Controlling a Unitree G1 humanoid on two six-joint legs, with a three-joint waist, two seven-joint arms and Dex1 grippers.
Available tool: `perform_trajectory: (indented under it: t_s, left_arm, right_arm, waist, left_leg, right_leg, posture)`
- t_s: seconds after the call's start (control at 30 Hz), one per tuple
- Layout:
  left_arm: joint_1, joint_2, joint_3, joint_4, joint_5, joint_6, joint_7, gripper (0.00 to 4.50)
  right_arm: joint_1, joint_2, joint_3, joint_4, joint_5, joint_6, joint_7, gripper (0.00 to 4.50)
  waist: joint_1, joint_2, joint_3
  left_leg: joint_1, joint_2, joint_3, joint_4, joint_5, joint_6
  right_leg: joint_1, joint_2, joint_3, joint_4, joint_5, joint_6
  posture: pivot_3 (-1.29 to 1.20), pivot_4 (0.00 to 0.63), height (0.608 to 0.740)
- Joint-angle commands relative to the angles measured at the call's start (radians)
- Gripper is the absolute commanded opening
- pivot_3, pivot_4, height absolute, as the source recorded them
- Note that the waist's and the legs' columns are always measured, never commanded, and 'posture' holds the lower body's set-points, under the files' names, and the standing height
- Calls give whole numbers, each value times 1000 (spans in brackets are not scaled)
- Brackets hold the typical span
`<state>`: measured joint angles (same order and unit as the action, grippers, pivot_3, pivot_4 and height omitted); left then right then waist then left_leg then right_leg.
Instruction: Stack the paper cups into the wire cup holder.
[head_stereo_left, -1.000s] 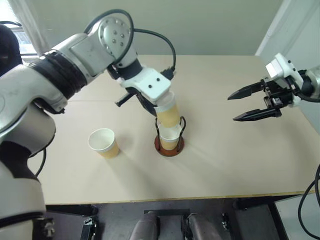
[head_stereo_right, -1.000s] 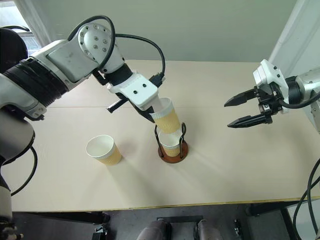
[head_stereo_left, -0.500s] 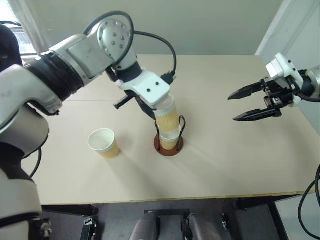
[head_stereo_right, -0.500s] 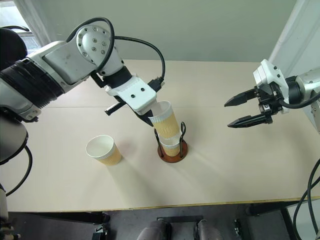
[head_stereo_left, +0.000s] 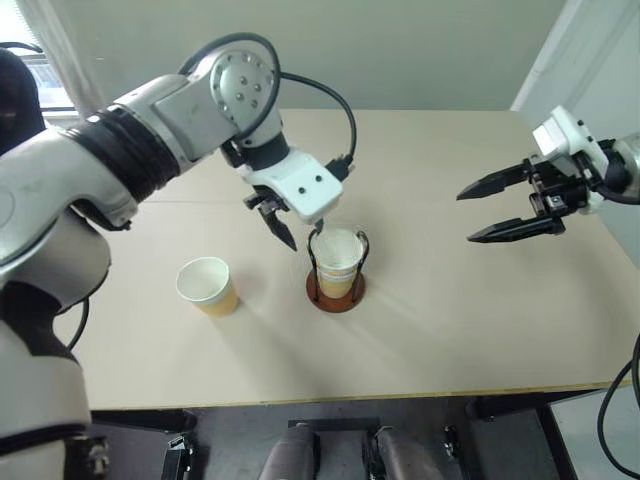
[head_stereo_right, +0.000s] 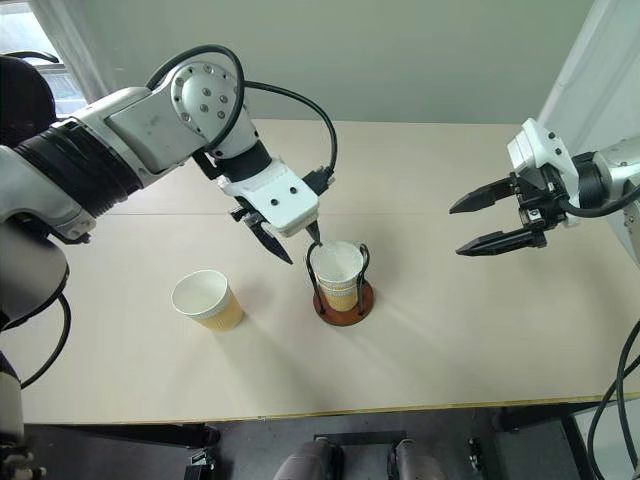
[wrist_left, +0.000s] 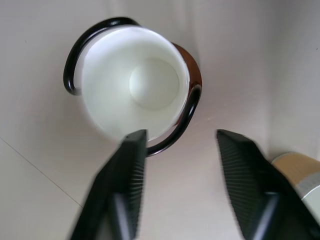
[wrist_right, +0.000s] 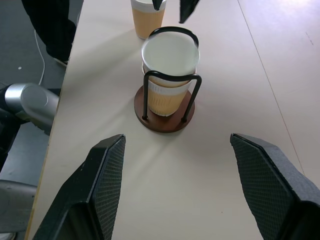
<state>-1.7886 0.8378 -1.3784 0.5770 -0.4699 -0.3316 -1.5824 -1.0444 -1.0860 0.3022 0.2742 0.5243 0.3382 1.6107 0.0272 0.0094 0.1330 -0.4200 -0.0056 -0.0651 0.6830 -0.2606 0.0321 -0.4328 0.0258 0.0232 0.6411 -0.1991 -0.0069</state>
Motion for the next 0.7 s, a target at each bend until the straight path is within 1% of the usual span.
perform_trajectory:
  t_s: [0.03,0.1,0.17,0.27,0.37,0.47,0.53,0.67,0.7]
  left_arm:
    - [-14,-5,71,17,6,-13,-32,3898]
    - [0,-11,113,24,3,-7,-32,4474]
    - [31,-12,208,18,-44,80,-32,4474]
    - [96,53,313,-40,-45,102,-32,4474]
    - [162,157,381,-134,-23,118,-32,4474]
    - [230,299,408,-249,5,134,-32,4474]
    - [288,385,421,-326,38,110,-32,4474]
    - [338,490,405,-439,84,98,-32,4474]
    - [344,506,400,-459,95,102,-32,4474]
  right_arm:
    - [-8,-24,-9,-23,10,1,4,3381]
    - [-5,-23,-9,-24,8,0,4,3381]
    - [1,-21,-15,-27,4,0,4,3381]
    - [21,-19,-29,-35,-4,1,4,3381]
    - [47,-26,-39,-55,-5,7,4,3381]
    - [74,-36,-51,-78,3,17,4,3381]
    - [83,-39,-51,-80,3,18,4,3381]
    - [72,-38,-36,-73,9,3,4,3381]
    - [65,-34,-33,-71,11,-4,4,3381]
  waist:
    - [0,0,0]
    - [0,0,0]
    - [0,0,0]
    - [-4,0,0]
    - [-13,1,0]
    - [-22,2,0]
    - [-25,2,-1]
    - [-23,2,-1]
    - [-21,2,-1]
  left_leg:
    - [0,0,0,0,0,0]
    - [0,0,0,0,0,0]
    - [0,0,1,0,0,0]
    - [0,0,1,0,0,0]
    - [0,0,1,-1,1,-1]
    - [0,1,1,-2,2,-3]
    - [1,1,1,-2,4,-7]
    - [1,1,0,-1,4,-5]
    - [0,0,0,0,1,-1]
  right_leg:
    - [0,0,0,0,0,0]
    - [0,0,0,0,0,0]
    - [0,0,0,0,0,0]
    - [0,0,0,0,0,0]
    - [-1,1,0,0,0,0]
    - [-1,2,1,0,0,0]
    - [-2,2,1,-1,0,0]
    - [-1,2,1,0,0,-1]
    - [-1,2,1,-1,0,-1]
  posture:
    - [0,150,740]
    - [0,150,740]
    - [0,150,740]
    - [0,150,740]
    - [0,150,740]
    - [0,150,740]
    - [0,150,740]
    - [0,150,740]
    - [0,150,740]
